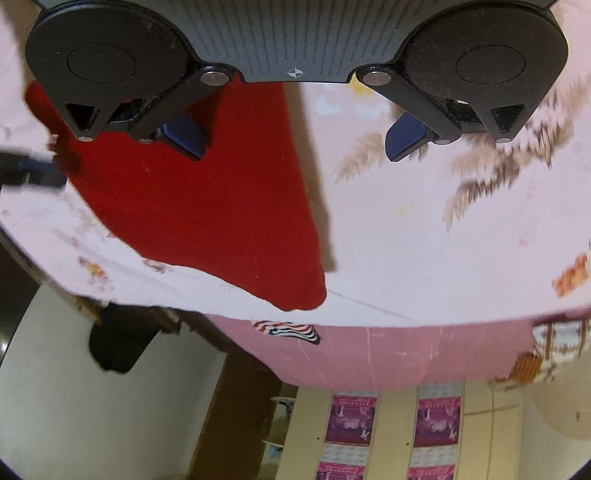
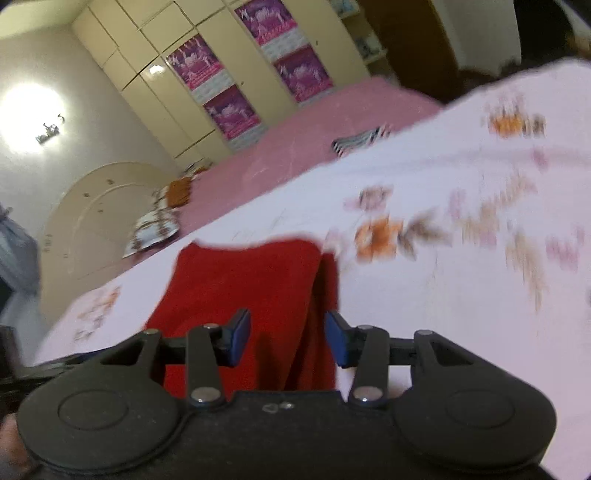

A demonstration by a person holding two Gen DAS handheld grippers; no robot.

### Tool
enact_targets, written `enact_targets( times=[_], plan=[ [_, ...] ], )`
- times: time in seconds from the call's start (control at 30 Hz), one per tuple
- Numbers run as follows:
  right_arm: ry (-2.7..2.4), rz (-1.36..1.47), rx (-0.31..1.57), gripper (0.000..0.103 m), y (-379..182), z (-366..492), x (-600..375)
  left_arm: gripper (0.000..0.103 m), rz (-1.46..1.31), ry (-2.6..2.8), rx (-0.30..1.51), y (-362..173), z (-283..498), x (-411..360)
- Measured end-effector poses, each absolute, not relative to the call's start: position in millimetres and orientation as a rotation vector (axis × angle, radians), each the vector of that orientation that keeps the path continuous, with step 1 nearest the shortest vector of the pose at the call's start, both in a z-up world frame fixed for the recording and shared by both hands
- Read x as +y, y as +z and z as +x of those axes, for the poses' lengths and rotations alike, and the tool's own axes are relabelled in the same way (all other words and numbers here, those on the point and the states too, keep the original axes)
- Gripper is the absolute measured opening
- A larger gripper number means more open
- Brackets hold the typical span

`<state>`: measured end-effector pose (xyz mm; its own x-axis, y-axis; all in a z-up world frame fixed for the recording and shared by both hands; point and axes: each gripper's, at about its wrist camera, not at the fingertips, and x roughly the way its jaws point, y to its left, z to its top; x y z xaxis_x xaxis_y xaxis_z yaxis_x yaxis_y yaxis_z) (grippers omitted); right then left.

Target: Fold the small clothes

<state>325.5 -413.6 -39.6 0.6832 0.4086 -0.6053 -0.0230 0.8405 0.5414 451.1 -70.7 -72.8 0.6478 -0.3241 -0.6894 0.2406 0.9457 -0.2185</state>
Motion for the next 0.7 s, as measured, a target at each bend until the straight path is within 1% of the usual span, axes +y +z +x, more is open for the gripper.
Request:
enact_targets(
  times=[0.07, 0.17, 0.2, 0.23, 0.27, 0.33, 0.43, 0.57, 0.6, 0.7],
  plan=[
    [0.265, 0.593, 0.821, 0.043, -47.7, 311.4, -413.0, 0.103, -0.132, -0.322, 0.821, -77.0, 448.7, -68.7],
    [0.273, 0.641, 0.864, 0.04, -60.5, 304.2, -404.8, 0.103, -0.165, -0.322, 0.845, -84.9, 449.4, -68.7],
    [0.267, 0.632, 0.889, 0.036, -65.1, 306.3, -400.7, 0.103, -0.167, -0.318, 0.85, -87.4, 450.2, -68.7],
    [0.259, 0.619, 0.901, 0.024, -67.8, 308.0, -398.0, 0.103, -0.165, -0.316, 0.851, -88.6, 450.0, -68.7],
    [0.251, 0.596, 0.899, 0.019, -69.8, 308.4, -395.3, 0.103, -0.153, -0.316, 0.845, -89.3, 448.5, -69.0],
    [0.242, 0.553, 0.902, 0.012, -72.3, 308.3, -394.0, 0.103, -0.095, -0.315, 0.83, -90.1, 442.6, -72.4],
    [0.237, 0.477, 0.912, 0.007, -77.7, 305.6, -391.3, 0.103, -0.062, -0.312, 0.813, -99.1, 438.6, -75.5],
    [0.221, 0.463, 0.904, 0.008, -76.4, 305.1, -388.4, 0.103, -0.124, -0.292, 0.826, -92.7, 434.2, -68.5],
    [0.22, 0.448, 0.899, 0.012, -72.6, 301.8, -387.8, 0.103, -0.131, -0.289, 0.817, -85.7, 428.0, -65.1],
    [0.194, 0.322, 0.807, 0.034, -42.4, 282.5, -379.7, 0.103, -0.152, -0.296, 0.786, -73.4, 407.7, -56.5]
  ],
)
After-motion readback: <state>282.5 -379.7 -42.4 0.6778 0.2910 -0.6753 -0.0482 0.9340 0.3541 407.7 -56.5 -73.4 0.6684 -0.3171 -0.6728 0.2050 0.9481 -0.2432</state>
